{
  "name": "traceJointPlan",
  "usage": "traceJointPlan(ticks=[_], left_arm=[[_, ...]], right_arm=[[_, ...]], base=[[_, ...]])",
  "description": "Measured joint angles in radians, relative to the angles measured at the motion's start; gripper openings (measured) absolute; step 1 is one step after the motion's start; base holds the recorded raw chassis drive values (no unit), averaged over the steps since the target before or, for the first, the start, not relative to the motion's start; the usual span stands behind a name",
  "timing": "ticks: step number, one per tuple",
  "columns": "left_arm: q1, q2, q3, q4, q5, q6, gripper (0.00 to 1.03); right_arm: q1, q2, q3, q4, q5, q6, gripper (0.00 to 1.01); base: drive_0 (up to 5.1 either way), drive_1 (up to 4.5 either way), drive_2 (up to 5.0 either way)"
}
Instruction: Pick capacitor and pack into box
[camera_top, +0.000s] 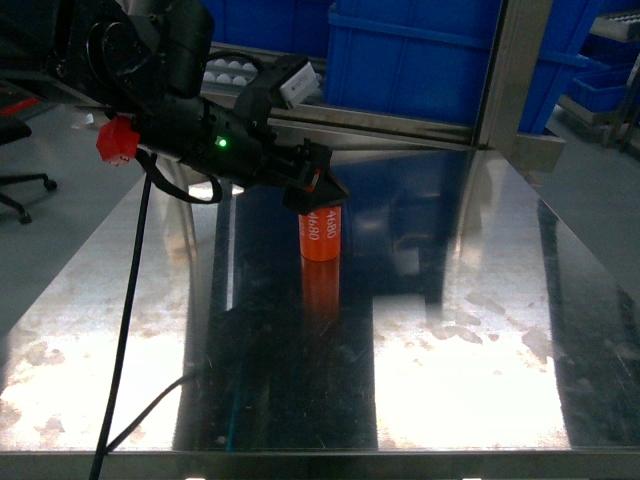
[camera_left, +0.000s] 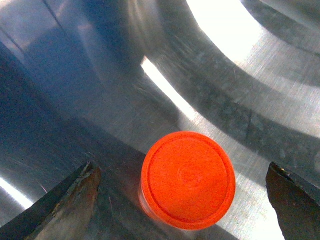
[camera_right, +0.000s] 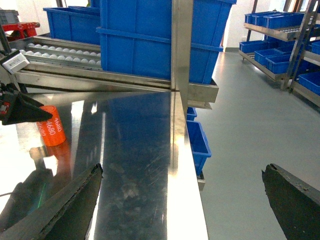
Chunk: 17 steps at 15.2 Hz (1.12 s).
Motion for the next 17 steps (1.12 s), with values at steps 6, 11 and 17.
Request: traceJointPlan(ticks=[6, 11, 17], left_arm=[[-0.019, 0.113, 0.076, -0.015, -0.034, 0.018, 0.98], [-0.017, 0.113, 0.080, -0.002, -0.059, 0.014, 0.46], [0.106, -0.286, -0.182, 0.360, -0.216, -0.180, 0.45]], right_arm=[[0.000, 0.000, 0.000, 0.000, 0.000, 0.000, 0.98], [0.000, 0.000, 0.000, 0.000, 0.000, 0.000, 0.98], [0.000, 0.000, 0.000, 0.000, 0.000, 0.000, 0.98]], base=[[0.0, 0.00, 0.0], [0.0, 0.00, 0.0], [0.0, 0.00, 0.0]])
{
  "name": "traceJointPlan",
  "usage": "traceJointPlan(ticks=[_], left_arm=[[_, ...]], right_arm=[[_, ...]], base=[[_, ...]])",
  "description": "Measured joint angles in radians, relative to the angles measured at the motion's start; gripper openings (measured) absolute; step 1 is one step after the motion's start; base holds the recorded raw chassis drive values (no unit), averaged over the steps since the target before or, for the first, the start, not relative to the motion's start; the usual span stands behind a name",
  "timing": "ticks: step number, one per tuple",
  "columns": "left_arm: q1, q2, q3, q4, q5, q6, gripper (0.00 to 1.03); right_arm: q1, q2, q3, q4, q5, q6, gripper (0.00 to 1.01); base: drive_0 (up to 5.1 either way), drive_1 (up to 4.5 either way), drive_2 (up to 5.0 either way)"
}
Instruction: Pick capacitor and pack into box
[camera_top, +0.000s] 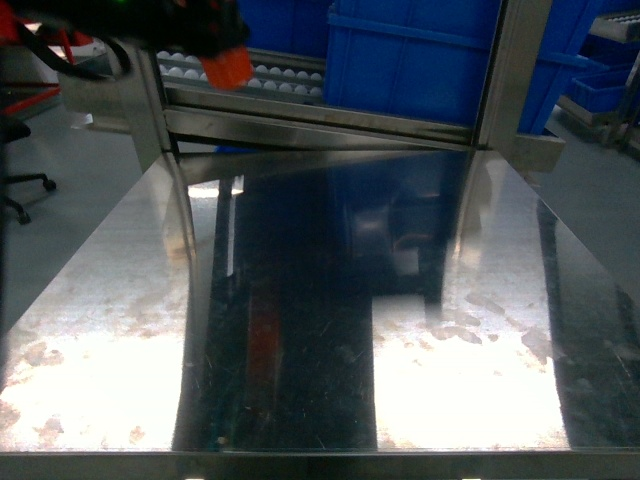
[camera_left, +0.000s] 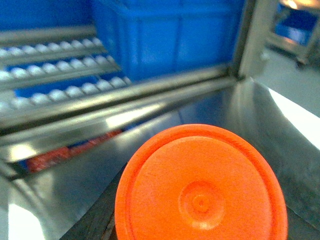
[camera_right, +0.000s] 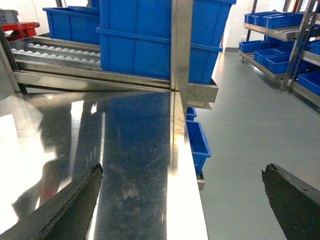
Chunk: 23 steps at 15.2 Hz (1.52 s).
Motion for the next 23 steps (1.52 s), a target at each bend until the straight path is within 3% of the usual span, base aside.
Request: traceJointPlan(ticks=[3, 6, 8, 12, 13, 14, 18, 23], left_arm=[[0.089, -0.326, -0.351, 0.222, -0.133, -0.093, 0.45], [0.166, -0.625, -0.677, 0.256, -0.201, -0.168, 0.45], [0.176, -0.670, -0.700, 0.267, -0.208, -0.185, 0.45], [0.166, -0.651, -0.701, 0.265, -0.214, -0.188, 0.44], [0.145, -0.669, -0.753, 0.345, -0.317, -0.187, 0.44], [0.135, -0.727, -0.852, 0.383, -0.349, -0.186, 0.44], [0.132, -0.893, -1.132, 0.480, -0.356, -0.183, 0.44], [0.132, -1.088, -1.331, 0.480, -0.357, -0.183, 0.44]], right_arm=[[0.000, 0.000, 0.000, 0.000, 0.000, 0.000, 0.98], [0.000, 0.000, 0.000, 0.000, 0.000, 0.000, 0.98], [0.000, 0.000, 0.000, 0.000, 0.000, 0.000, 0.98], [0.000, 0.000, 0.000, 0.000, 0.000, 0.000, 0.98], [0.000, 0.000, 0.000, 0.000, 0.000, 0.000, 0.98], [0.000, 0.000, 0.000, -0.001, 0.000, 0.000, 0.98], [0.000, 0.000, 0.000, 0.000, 0.000, 0.000, 0.98], [0.000, 0.000, 0.000, 0.000, 0.000, 0.000, 0.98]], base=[[0.0, 0.00, 0.0], [0.0, 0.00, 0.0], [0.0, 0.00, 0.0], [0.0, 0.00, 0.0], [0.0, 0.00, 0.0], [0.0, 0.00, 0.0], [0.0, 0.00, 0.0], [0.0, 0.00, 0.0]])
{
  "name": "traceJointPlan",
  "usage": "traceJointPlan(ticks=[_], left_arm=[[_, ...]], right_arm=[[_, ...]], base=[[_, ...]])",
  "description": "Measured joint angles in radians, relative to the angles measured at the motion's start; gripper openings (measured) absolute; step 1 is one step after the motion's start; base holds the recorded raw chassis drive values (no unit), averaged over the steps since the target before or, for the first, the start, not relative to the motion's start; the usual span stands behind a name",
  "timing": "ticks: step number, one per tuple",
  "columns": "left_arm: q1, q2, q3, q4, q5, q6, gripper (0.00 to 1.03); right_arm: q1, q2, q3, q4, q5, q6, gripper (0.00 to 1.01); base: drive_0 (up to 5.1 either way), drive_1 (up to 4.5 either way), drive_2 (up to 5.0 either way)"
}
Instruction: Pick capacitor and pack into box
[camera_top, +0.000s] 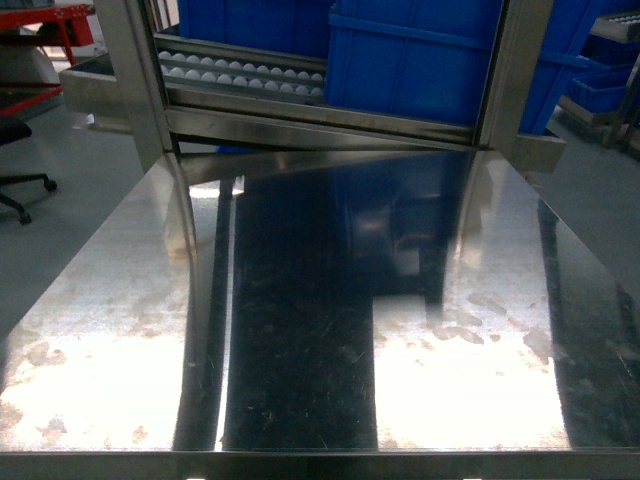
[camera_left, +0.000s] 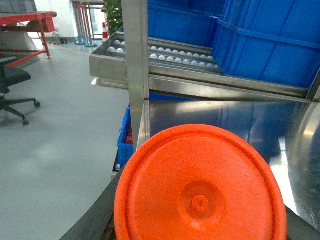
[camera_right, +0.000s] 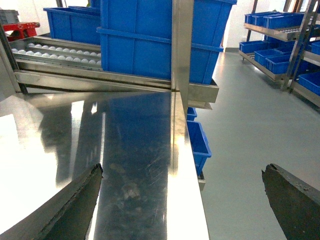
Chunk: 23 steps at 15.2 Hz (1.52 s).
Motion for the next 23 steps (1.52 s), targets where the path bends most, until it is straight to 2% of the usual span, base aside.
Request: traceJointPlan(ticks=[8, 15, 23], left_arm=[[0.000, -0.359, -0.177, -0.177, 0.000, 0.000, 0.44], [0.000, -0.582, -0.177, -0.382, 0.000, 0.000, 0.44], [0.000, -0.731, -0.177, -0.529, 0.000, 0.000, 0.44]], right_arm=[[0.000, 0.000, 0.000, 0.000, 0.000, 0.000, 0.98], [0.000, 0.000, 0.000, 0.000, 0.000, 0.000, 0.98], [0.000, 0.000, 0.000, 0.000, 0.000, 0.000, 0.98]], base=[[0.0, 0.00, 0.0], [0.0, 0.00, 0.0], [0.0, 0.00, 0.0]])
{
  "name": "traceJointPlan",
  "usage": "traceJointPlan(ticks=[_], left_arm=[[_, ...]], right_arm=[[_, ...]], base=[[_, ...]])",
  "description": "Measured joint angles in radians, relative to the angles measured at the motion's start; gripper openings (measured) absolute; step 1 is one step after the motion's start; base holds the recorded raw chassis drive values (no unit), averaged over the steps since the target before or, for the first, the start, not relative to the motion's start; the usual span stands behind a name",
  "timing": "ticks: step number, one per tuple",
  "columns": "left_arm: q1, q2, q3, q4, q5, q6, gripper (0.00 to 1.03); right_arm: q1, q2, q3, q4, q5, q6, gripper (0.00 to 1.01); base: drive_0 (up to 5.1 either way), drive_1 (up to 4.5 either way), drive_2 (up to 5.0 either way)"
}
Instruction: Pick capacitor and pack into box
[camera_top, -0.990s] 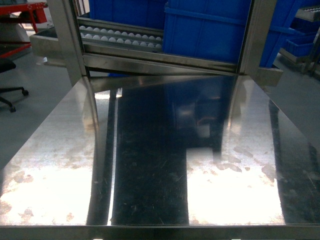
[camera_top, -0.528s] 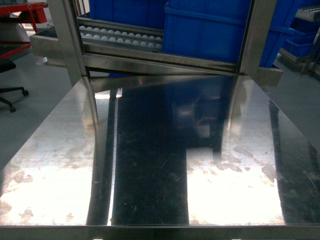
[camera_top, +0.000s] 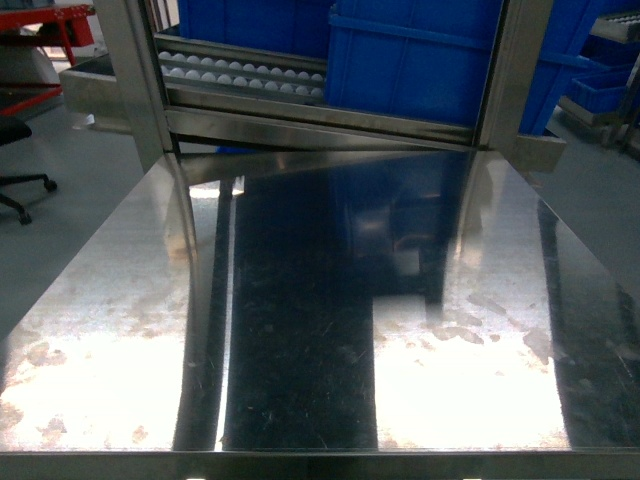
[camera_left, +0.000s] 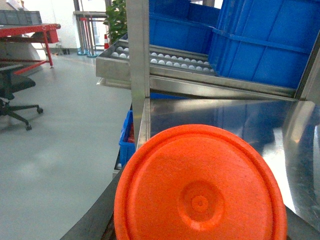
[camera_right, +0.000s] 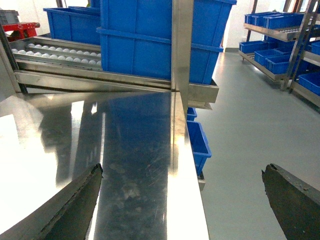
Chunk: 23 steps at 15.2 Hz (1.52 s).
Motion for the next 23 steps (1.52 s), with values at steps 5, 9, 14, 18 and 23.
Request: traceJointPlan(ticks=[5, 9, 14, 18, 23], left_arm=[[0.000, -0.195, 0.002, -0.186, 0.003, 0.001, 0.44], [0.000, -0.196, 0.000, -0.210, -0.001, 0.003, 0.44], [0.000, -0.196, 0.000, -0.210, 0.000, 0.003, 0.44], [0.000, -0.196, 0.000, -0.210, 0.000, 0.003, 0.44], [0.000, -0.196, 0.000, -0.210, 0.000, 0.003, 0.44]], right_arm=[[0.000, 0.000, 0.000, 0.000, 0.000, 0.000, 0.98], [0.000, 0.000, 0.000, 0.000, 0.000, 0.000, 0.98], [0.000, 0.000, 0.000, 0.000, 0.000, 0.000, 0.98], [0.000, 0.000, 0.000, 0.000, 0.000, 0.000, 0.98], [0.000, 0.000, 0.000, 0.000, 0.000, 0.000, 0.98]], base=[[0.0, 0.00, 0.0], [0.0, 0.00, 0.0], [0.0, 0.00, 0.0], [0.0, 0.00, 0.0], [0.0, 0.00, 0.0]])
